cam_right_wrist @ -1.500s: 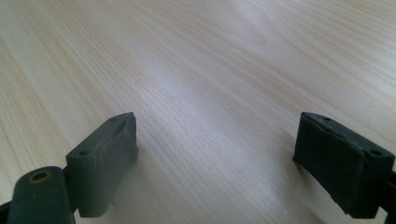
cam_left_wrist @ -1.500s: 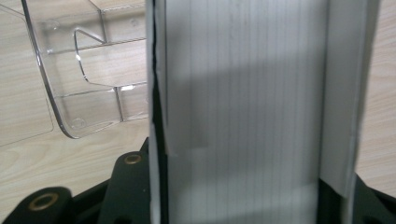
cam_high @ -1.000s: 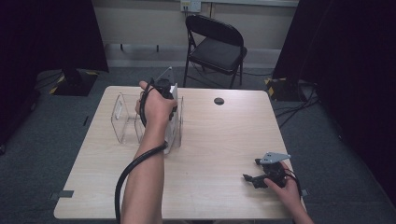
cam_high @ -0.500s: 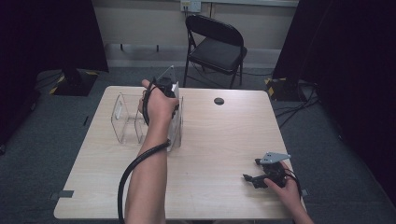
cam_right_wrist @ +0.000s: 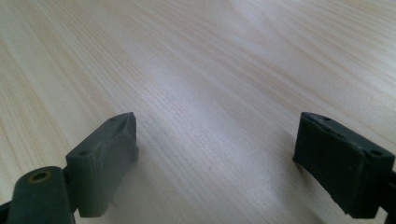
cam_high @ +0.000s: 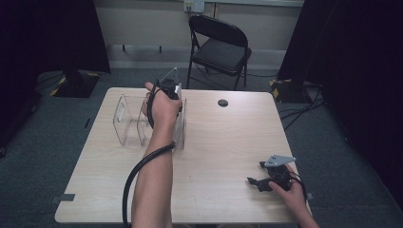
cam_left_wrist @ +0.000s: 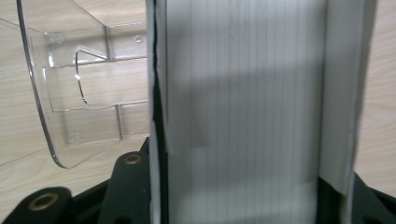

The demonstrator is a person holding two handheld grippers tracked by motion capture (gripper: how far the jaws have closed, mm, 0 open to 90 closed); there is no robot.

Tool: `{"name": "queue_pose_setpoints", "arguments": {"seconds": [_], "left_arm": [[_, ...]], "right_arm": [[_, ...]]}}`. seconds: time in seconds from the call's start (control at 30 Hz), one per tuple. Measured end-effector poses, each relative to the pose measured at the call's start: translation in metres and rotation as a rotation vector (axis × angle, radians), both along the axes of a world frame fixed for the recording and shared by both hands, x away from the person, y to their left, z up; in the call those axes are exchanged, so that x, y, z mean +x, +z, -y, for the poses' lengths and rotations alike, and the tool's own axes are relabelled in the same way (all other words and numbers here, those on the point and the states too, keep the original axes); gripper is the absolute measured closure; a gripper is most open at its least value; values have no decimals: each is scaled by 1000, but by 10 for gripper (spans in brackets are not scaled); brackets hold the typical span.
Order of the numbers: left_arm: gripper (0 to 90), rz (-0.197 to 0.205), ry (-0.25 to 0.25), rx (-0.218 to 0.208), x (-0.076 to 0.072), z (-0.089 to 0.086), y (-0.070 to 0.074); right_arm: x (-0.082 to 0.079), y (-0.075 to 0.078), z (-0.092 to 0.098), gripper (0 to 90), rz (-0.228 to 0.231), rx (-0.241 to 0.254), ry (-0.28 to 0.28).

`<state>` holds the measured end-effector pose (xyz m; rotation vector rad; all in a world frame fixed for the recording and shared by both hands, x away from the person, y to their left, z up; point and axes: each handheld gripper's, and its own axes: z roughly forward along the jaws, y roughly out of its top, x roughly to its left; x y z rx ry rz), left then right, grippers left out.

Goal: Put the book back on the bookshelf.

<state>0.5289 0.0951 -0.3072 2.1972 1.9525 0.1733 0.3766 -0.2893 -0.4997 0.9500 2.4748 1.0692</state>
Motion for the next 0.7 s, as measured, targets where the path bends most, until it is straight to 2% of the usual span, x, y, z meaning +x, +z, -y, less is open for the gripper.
{"name": "queue_pose_setpoints", "arguments": {"seconds": [0.07, 0.27, 0.33, 0.53, 0.7], "left_arm": [[528, 5, -15, 11, 1, 1, 0], [528, 29, 5, 5, 2, 3, -1], [528, 13, -11, 6, 2, 3, 0], [528, 24, -3, 17, 3, 4, -2], [528, 30, 8, 5, 4, 4, -3]], "right_arm": [[0, 0, 0, 122, -1, 0, 0], [0, 0, 0, 122, 1, -1, 1], [0, 0, 0, 122, 0, 0, 0], [0, 0, 0, 122, 1, 0, 1], [0, 0, 0, 122, 1, -1, 1]]}}
